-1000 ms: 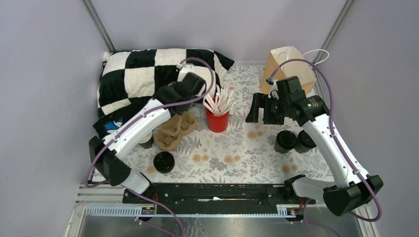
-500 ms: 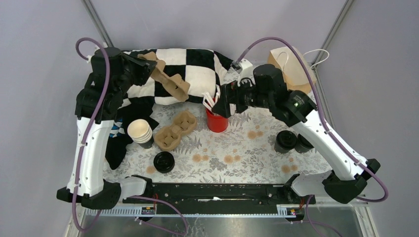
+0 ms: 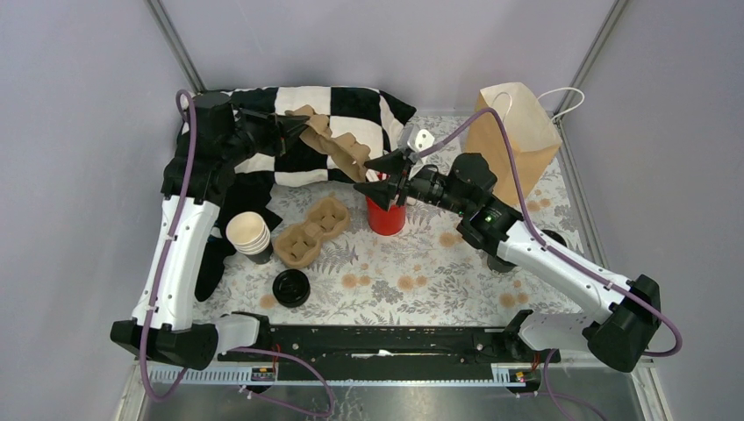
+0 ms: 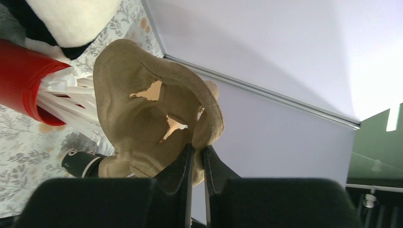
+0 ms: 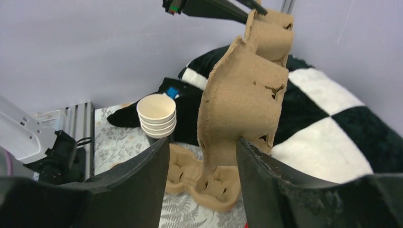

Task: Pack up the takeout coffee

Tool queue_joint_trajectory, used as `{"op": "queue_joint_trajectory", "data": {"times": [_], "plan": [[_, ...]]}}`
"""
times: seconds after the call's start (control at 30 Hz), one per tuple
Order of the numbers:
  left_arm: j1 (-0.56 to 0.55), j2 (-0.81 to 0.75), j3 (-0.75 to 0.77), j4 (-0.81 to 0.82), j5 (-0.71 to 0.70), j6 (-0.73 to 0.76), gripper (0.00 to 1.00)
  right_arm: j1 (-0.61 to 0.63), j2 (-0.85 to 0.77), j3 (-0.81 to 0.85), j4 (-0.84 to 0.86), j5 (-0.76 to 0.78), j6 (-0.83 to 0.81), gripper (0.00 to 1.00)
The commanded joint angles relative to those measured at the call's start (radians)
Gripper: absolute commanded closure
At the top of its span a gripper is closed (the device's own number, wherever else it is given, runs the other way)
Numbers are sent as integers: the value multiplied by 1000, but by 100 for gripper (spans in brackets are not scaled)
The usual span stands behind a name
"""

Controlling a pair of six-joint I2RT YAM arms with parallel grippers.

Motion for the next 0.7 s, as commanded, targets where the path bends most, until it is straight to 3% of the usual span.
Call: {"op": "queue_joint_trajectory", "data": {"times": [0.0,0.33,0.57,0.67], "plan": [[8,-50,-11,129,77,-82,100,4,-41,-40,239,-17,-70,43],[12,-41,-21,169,107,-117,100,4,-32,-63,238,39,-127,50],[15,-43,-42,187,120,-133,100,5,-23,-49,246,89,-117,78],[15,-45,-55,209,125,-152,100,5,-9,-29,235,87,-101,83]]}}
